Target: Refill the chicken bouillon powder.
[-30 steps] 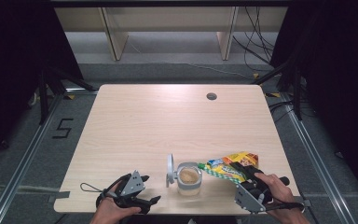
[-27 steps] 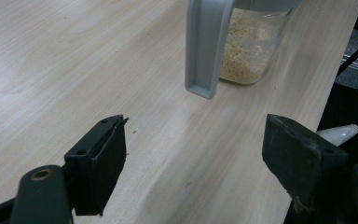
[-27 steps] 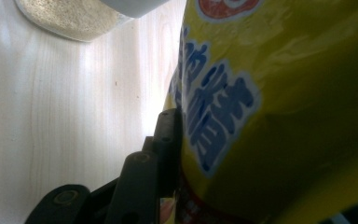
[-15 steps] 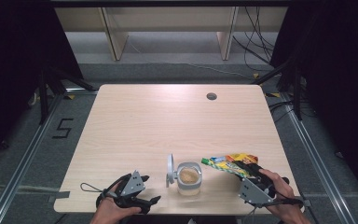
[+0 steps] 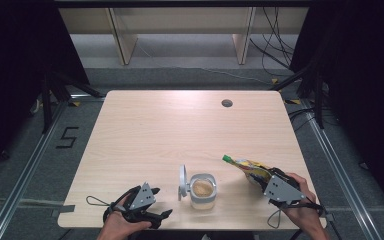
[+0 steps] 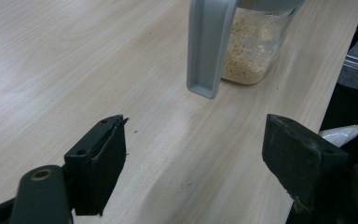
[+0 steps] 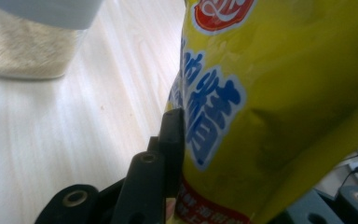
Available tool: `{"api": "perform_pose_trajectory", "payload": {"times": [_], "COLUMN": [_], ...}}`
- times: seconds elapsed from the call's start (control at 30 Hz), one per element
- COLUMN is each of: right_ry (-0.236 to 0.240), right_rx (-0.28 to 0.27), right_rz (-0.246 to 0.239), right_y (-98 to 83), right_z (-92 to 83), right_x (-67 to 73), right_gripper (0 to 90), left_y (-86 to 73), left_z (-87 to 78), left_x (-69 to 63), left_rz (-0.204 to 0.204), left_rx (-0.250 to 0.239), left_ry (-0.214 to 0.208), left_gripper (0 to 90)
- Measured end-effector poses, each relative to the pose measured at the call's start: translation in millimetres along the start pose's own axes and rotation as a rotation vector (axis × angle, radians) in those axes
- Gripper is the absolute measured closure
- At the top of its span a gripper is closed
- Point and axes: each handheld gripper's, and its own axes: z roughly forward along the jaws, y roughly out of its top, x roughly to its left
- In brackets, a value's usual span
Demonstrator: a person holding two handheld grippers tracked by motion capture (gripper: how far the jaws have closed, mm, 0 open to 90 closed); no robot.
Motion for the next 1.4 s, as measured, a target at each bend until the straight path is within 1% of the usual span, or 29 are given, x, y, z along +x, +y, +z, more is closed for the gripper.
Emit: {"api": "perform_pose_trajectory", "payload": {"times": [0.07, 0.1, 0.13, 0.17, 0.2, 0.23, 0.27, 0.33, 0.43, 0.47, 0.5, 0.53, 0.6, 0.7, 0.73, 0.77, 0.8, 0.83, 0.87, 0.9, 0.93, 0.97, 1.03, 1.07, 1.1, 1.17, 1.23, 1.27, 1.4], "right_ry": [0.003, -0.002, 0.004, 0.0, -0.002, -0.006, -0.008, -0.012, -0.009, -0.019, -0.026, -0.031, -0.041, -0.052, -0.062, -0.054, -0.056, -0.056, -0.063, -0.063, -0.071, -0.071, -0.08, -0.083, -0.086, -0.093, -0.088, -0.096, -0.105], "right_rx": [-0.013, -0.013, -0.029, -0.03, -0.036, -0.041, -0.052, -0.063, -0.083, -0.086, -0.09, -0.097, -0.107, -0.111, -0.113, -0.103, -0.103, -0.103, -0.113, -0.113, -0.108, -0.108, -0.11, -0.105, -0.101, -0.095, -0.081, -0.081, -0.081], "right_rz": [-0.005, 0.036, 0.045, 0.075, 0.078, 0.099, 0.143, 0.152, 0.214, 0.257, 0.266, 0.292, 0.293, 0.324, 0.318, 0.365, 0.38, 0.38, 0.399, 0.399, 0.422, 0.422, 0.431, 0.432, 0.447, 0.445, 0.457, 0.468, 0.467], "right_y": [-0.3, -1.3, -2.3, -3.2, -3.6, -4.2, -5.6, -6.5, -9.5, -12.7, -15.0, -17.0, -18.9, -22.8, -24.3, -24.9, -27.4, -27.4, -30.7, -30.7, -33.3, -33.3, -35.5, -36.3, -36.6, -38.6, -39.4, -40.7, -42.5], "right_z": [0.7, 0.9, 1.8, 1.7, 2.5, 3.1, 3.9, 4.8, 5.0, 4.2, 3.4, 2.8, 2.4, -0.8, -1.6, -2.6, -4.1, -4.1, -4.8, -4.8, -7.0, -7.0, -8.6, -9.6, -10.2, -11.2, -12.4, -13.2, -14.3], "right_x": [-2.7, -2.8, -4.7, -5.0, -6.8, -7.7, -9.7, -11.2, -14.0, -15.8, -17.7, -17.4, -18.4, -17.9, -19.4, -17.4, -18.3, -18.3, -18.6, -18.6, -18.1, -18.1, -17.7, -17.1, -15.9, -16.3, -15.5, -14.7, -14.5], "right_gripper": [75.2, 75.5, 75.7, 75.9, 76.1, 76.4, 77.0, 77.3, 77.7, 77.6, 77.6, 77.5, 77.5, 77.2, 77.0, 76.9, 76.5, 76.5, 75.7, 75.7, 74.9, 74.9, 74.0, 73.4, 73.0, 72.1, 71.2, 70.6, 69.5], "left_y": [0.0, 0.0, 0.2, 0.1, 0.2, 0.4, 0.2, 0.2, 0.2, 0.0, -0.1, -0.1, 0.1, -0.1, -0.1, 0.0, -0.1, -0.1, -0.1, -0.1, -0.1, 0.2, 0.3, 0.3, 0.3, 0.0, 0.1, -0.3, -0.4], "left_z": [-0.1, 0.0, -0.6, -0.4, -0.4, -0.5, -0.3, -0.4, -0.7, -0.3, -0.3, -0.3, -0.9, -0.3, -0.3, -0.3, -0.4, -0.4, -0.4, -0.4, -0.3, -0.7, -0.6, -0.7, -0.7, -0.6, -1.0, -0.1, -0.1], "left_x": [0.1, 0.4, 0.3, 0.2, 0.3, 0.7, -0.1, 0.2, 0.2, 0.3, 0.2, 0.2, -0.1, 0.1, 0.0, 0.0, -0.1, -0.1, 0.0, 0.0, 0.2, 0.3, -0.2, -0.2, 0.0, 0.2, 0.3, 0.1, 0.1], "left_rz": [-0.001, 0.001, -0.001, 0.0, 0.004, 0.01, -0.003, 0.0, 0.0, -0.002, -0.007, -0.007, -0.007, -0.006, -0.006, -0.005, -0.006, -0.006, -0.007, -0.007, -0.005, -0.001, 0.0, -0.001, -0.001, 0.0, 0.001, -0.006, -0.008], "left_rx": [-0.001, -0.002, 0.008, 0.008, 0.008, 0.014, 0.006, 0.008, 0.007, -0.002, -0.003, -0.003, -0.002, -0.003, -0.002, 0.001, -0.002, -0.002, -0.002, -0.002, 0.0, 0.01, 0.01, 0.009, 0.009, 0.009, 0.01, -0.002, -0.003], "left_ry": [0.001, 0.0, 0.001, 0.0, 0.0, 0.002, -0.001, 0.001, 0.002, 0.002, 0.001, 0.001, 0.005, 0.002, 0.001, 0.001, 0.002, 0.002, 0.001, 0.001, 0.003, 0.003, 0.003, 0.003, 0.004, 0.004, 0.001, 0.002, 0.002], "left_gripper": [21.4, 21.4, 21.4, 21.4, 21.3, 21.4, 21.4, 21.4, 21.4, 21.4, 21.4, 21.4, 21.4, 21.4, 21.4, 21.4, 21.4, 21.4, 21.4, 21.4, 21.4, 21.4, 21.4, 21.4, 21.4, 21.3, 21.4, 21.4, 21.4]}}
